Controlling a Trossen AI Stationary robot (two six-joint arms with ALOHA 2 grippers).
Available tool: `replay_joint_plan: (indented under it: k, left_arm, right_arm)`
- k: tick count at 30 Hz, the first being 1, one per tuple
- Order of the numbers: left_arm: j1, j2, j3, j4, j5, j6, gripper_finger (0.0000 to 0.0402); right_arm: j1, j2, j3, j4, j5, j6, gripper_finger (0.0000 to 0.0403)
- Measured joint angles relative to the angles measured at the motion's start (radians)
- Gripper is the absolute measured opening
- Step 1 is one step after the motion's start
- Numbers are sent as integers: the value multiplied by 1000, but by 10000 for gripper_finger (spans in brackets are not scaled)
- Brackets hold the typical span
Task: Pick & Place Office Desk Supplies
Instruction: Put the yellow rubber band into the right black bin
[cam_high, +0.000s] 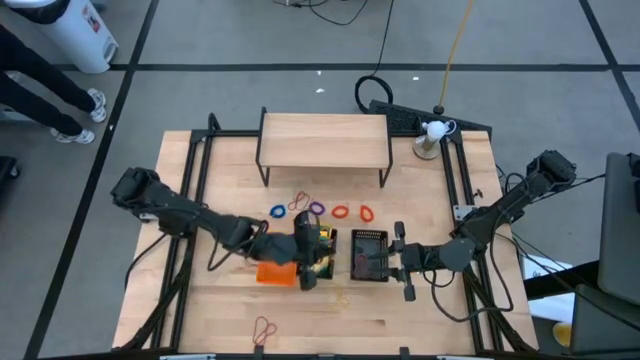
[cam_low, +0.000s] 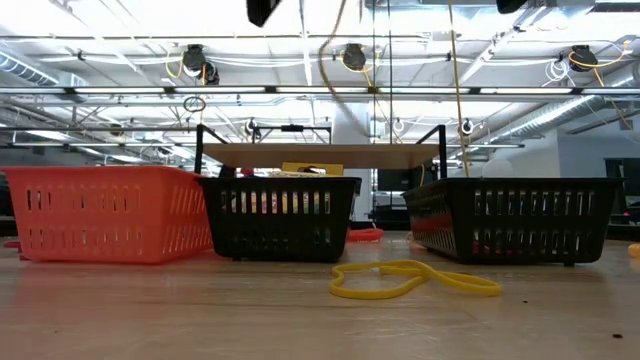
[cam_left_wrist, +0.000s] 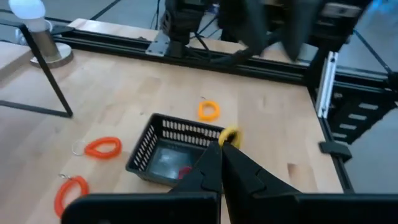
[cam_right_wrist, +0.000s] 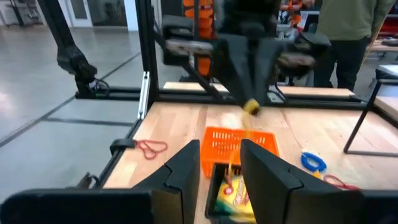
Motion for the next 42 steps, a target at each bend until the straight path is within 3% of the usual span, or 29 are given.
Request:
replay_joint_plan:
  k: [7,15,28,34,42]
  left_arm:
    - [77,0,0,76,117,42,0]
    - [91,0,0,192,209,113,0]
    - [88,0,1,324,257,155,0]
    - [91,0,1,382,256,179,0]
    - [91,0,1,414,252,187,0]
  right_arm:
    - [52,0,0,121,12,-139,105]
    - [126,0,0,101,259,-135,105]
    - [66,0,0,48,253,-80,105]
    - [35,0,0,48,158,-60,105]
    - [-10,0,-43,102,141,-46,105]
